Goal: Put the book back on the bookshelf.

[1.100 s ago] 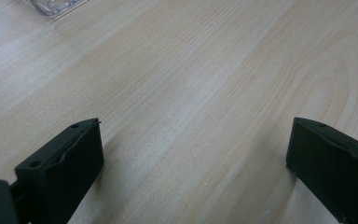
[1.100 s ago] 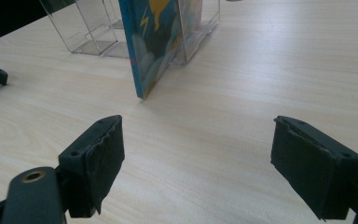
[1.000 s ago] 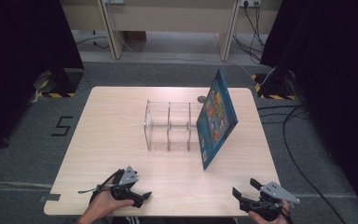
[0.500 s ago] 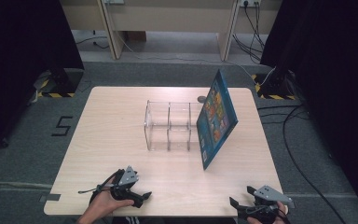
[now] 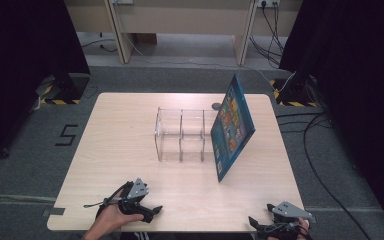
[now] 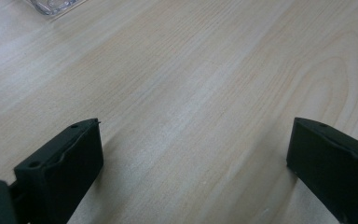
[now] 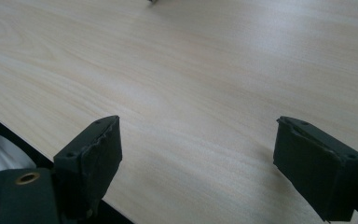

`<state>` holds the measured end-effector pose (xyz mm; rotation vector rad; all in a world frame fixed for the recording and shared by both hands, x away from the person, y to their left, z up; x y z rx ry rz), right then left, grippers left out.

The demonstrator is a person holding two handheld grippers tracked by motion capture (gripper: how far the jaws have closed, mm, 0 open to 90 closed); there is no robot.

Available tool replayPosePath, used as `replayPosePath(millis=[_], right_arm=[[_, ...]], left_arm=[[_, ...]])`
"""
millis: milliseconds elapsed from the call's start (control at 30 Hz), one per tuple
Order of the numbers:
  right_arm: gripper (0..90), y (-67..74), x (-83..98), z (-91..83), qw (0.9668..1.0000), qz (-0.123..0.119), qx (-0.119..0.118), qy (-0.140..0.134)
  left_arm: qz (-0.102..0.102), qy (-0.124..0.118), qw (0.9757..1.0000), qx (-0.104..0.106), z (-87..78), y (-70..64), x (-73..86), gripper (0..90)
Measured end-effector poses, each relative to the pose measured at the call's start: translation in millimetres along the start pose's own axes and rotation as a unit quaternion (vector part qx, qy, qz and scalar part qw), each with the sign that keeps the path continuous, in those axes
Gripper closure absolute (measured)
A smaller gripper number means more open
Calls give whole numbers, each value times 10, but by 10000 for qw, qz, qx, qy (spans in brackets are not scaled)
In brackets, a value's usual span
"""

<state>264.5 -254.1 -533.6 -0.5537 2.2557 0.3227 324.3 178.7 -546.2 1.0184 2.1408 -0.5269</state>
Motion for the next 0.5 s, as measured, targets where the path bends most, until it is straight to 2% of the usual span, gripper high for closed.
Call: replayPosePath(millis=[367, 500], right_arm=[[161, 8, 9, 21, 9999, -126, -35, 104], [161, 10, 8, 20, 9999, -105, -53, 98]], left_arm=[[-2, -8, 10000, -3, 1, -2, 2, 22], [-2, -3, 10000, -2, 0, -2, 1, 21]])
Point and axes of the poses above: each handheld gripper's, and its own axes: z roughly forward along the jaws, x roughly out of its underside, y roughly to its left, the point moved 3 cm from there along z, roughly forward along the jaws, and after that the axes turned 4 degrees about x, right-handed, at the moved point
